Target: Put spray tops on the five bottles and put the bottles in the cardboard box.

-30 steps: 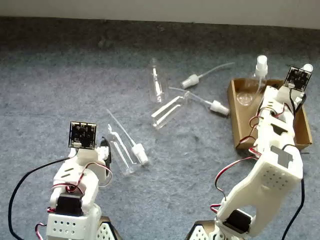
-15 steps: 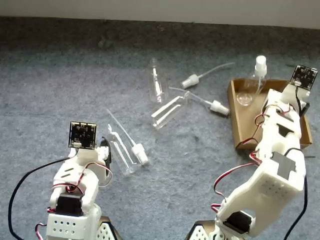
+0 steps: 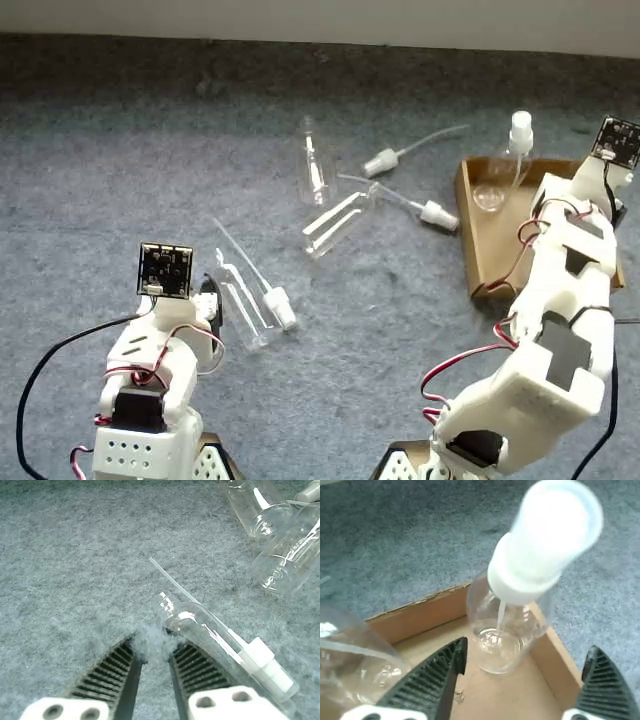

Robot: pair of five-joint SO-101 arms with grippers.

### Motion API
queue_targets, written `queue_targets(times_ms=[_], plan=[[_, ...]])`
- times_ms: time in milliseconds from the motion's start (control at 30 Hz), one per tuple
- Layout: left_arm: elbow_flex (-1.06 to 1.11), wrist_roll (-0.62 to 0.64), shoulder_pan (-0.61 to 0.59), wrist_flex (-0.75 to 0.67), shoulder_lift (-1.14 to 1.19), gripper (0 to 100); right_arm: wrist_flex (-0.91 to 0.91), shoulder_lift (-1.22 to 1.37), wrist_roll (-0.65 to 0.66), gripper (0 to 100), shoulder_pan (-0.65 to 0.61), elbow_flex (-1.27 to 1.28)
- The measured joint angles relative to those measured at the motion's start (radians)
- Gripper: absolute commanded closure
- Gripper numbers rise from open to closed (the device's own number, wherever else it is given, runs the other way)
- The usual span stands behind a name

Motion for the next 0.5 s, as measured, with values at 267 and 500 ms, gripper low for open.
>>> queue_targets(times_ms=[267, 500], plan=[[0.0, 0.0, 0.0, 0.0, 0.0, 99, 0.212, -0.132, 0.0, 66.9, 0.0, 0.002], [0.0, 0.0, 0.0, 0.0, 0.0, 99, 0.436, -0.279, 0.0, 66.9, 0.0, 0.002]])
